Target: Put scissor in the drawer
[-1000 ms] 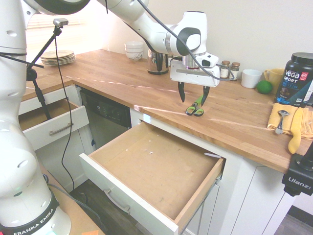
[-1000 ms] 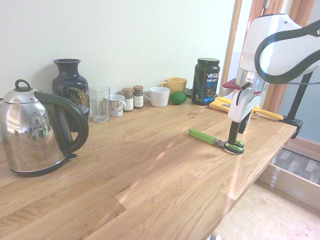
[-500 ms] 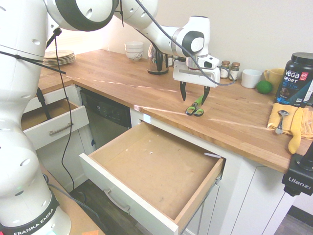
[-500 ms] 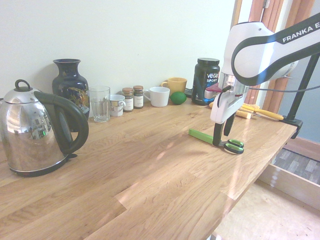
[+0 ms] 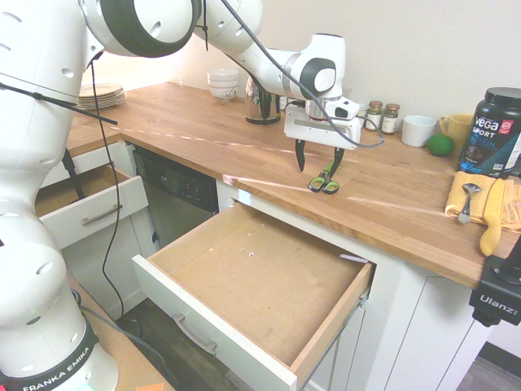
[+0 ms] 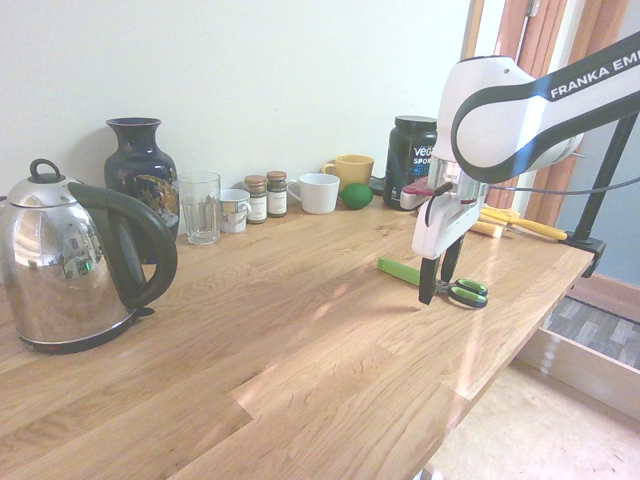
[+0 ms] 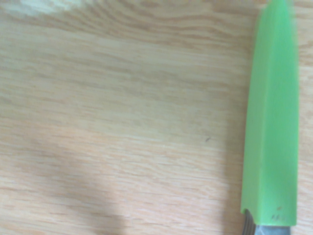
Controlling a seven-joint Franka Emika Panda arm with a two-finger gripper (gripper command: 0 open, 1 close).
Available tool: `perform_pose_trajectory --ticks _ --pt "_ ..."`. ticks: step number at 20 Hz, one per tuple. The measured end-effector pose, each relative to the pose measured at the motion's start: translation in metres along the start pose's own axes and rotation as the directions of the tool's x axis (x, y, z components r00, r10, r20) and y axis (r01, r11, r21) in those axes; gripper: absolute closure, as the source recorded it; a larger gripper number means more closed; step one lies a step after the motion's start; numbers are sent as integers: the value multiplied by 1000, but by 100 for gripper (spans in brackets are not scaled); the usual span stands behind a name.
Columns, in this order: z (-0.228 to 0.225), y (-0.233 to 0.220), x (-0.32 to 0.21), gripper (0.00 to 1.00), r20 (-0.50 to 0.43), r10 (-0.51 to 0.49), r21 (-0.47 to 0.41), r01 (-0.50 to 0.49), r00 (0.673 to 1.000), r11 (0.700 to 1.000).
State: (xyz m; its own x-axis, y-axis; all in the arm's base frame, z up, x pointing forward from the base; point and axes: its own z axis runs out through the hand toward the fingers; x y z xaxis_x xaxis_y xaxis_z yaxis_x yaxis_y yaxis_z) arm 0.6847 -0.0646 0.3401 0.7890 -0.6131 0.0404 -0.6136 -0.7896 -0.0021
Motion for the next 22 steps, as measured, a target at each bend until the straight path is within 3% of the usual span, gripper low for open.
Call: perform_pose_trajectory --ticks 14,15,22 --pt "5 10 7 0 5 24 -1 -24 1000 1000" --pt "8 10 7 100 8 24 -3 -24 1000 1000" --pt "10 8 8 100 8 21 3 -21 1000 1000"
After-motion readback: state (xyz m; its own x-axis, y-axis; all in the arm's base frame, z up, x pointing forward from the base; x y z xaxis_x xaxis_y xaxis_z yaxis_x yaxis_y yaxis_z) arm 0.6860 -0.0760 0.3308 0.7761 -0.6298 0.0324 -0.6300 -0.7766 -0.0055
